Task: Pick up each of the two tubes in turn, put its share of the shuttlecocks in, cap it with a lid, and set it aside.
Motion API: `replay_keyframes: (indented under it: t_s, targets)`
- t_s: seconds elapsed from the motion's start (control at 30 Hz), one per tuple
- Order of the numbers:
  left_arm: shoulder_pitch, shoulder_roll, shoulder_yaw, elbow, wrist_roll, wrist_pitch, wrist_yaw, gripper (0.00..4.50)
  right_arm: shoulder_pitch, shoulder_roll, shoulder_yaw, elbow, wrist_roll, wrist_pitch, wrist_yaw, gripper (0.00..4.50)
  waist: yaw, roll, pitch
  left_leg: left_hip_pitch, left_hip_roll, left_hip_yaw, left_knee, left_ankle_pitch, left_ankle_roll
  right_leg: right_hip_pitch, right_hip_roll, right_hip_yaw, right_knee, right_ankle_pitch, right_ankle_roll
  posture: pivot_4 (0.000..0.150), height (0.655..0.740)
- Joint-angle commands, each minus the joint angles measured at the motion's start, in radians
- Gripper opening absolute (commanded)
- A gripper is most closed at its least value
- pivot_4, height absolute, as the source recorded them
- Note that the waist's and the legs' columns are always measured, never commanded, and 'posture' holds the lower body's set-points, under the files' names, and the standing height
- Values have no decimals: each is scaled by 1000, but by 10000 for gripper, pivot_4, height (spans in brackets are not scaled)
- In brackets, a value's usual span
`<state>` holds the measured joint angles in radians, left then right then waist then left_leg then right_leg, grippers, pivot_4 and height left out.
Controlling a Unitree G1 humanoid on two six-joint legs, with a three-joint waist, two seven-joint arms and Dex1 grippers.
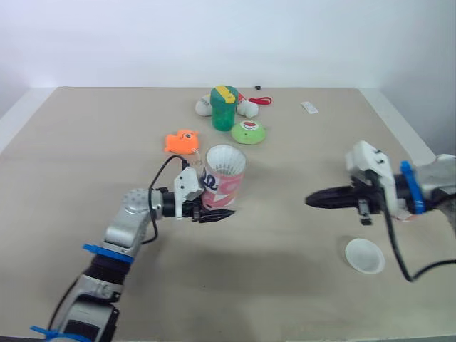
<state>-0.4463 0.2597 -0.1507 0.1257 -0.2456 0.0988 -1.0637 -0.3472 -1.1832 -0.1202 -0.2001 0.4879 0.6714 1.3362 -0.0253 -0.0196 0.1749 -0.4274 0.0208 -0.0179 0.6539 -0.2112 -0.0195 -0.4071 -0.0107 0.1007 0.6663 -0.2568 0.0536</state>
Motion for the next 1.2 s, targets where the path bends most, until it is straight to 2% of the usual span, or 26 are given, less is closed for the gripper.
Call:
replay_keyframes:
  t_s: [0.03,0.2,0.3,0.33,0.37,0.4,0.57,0.77,0.83,0.87,0.9,1.0,1.13,1.17,1.2]
  targets:
    - [51,-56,-18,14,-10,-38,55,32378,93,-56,-84,36,-27,-61,41,457,3,1,0,0,0,0,0,0,0,0,0,0,0,0,0,1500,7400]
    - [94,-91,-56,118,36,-78,87,32378,223,-83,-113,123,-89,-169,51,457,3,2,-1,2,0,0,1,0,0,2,1,0,0,-1,6,1500,7400]
    - [100,-96,-75,147,48,-89,94,32378,252,-76,-110,173,-130,-232,30,9819,2,4,-3,6,0,2,1,1,1,5,1,3,0,0,8,1500,7400]
    - [100,-98,-79,149,50,-90,96,32378,257,-72,-109,186,-139,-248,23,13900,2,4,-3,8,0,3,1,2,2,6,1,4,0,1,8,1500,7400]
    - [101,-98,-82,149,50,-89,97,32378,261,-67,-110,192,-142,-257,18,22043,1,4,-3,10,0,4,1,3,2,7,1,5,0,1,8,1500,7400]
    - [100,-99,-83,152,51,-88,98,32378,263,-60,-109,203,-150,-272,12,23275,1,5,-3,10,0,5,1,3,2,7,1,5,0,1,7,1500,7400]
    - [94,-105,-87,179,58,-96,105,32378,270,-28,-82,270,-196,-344,-21,44763,0,5,-3,13,-1,8,1,3,3,9,1,9,-1,1,6,1500,7400]
    - [100,-113,-94,189,64,-106,105,32378,278,23,-21,334,-259,-404,-49,44763,1,7,-4,13,-1,9,1,3,3,10,1,10,-1,4,12,1500,7400]
    - [96,-113,-90,198,69,-110,110,32378,294,43,-8,346,-264,-419,-53,39807,1,7,-5,13,-2,9,1,3,3,10,1,11,-1,4,12,1500,7400]
    - [94,-112,-88,203,72,-111,111,32378,297,49,-1,359,-274,-433,-59,39293,1,5,-5,14,-2,9,1,3,3,11,1,11,-2,3,12,1500,7400]
    - [91,-111,-87,207,73,-113,111,32378,296,52,4,369,-281,-442,-64,34025,1,4,-6,19,-2,9,1,3,3,16,1,11,-2,2,10,1500,7400]
    - [90,-105,-88,211,74,-113,106,32378,291,55,9,382,-284,-450,-60,23019,-1,-1,-9,22,-2,9,1,3,2,20,0,11,-3,0,7,1500,7400]
    - [81,-101,-83,226,76,-116,107,32378,281,56,11,389,-276,-450,-55,2690,-2,-5,-12,23,-1,10,2,3,2,20,0,11,-3,1,7,1500,7400]
    - [79,-101,-82,229,75,-117,107,32378,278,57,9,391,-273,-446,-54,295,-2,-5,-13,23,-1,10,2,3,2,20,0,11,-3,0,7,1500,7400]
    - [77,-100,-81,231,75,-118,107,32378,274,59,5,392,-268,-442,-54,295,-2,-5,-13,23,-1,10,1,3,2,20,0,11,-3,0,7,1500,7400]
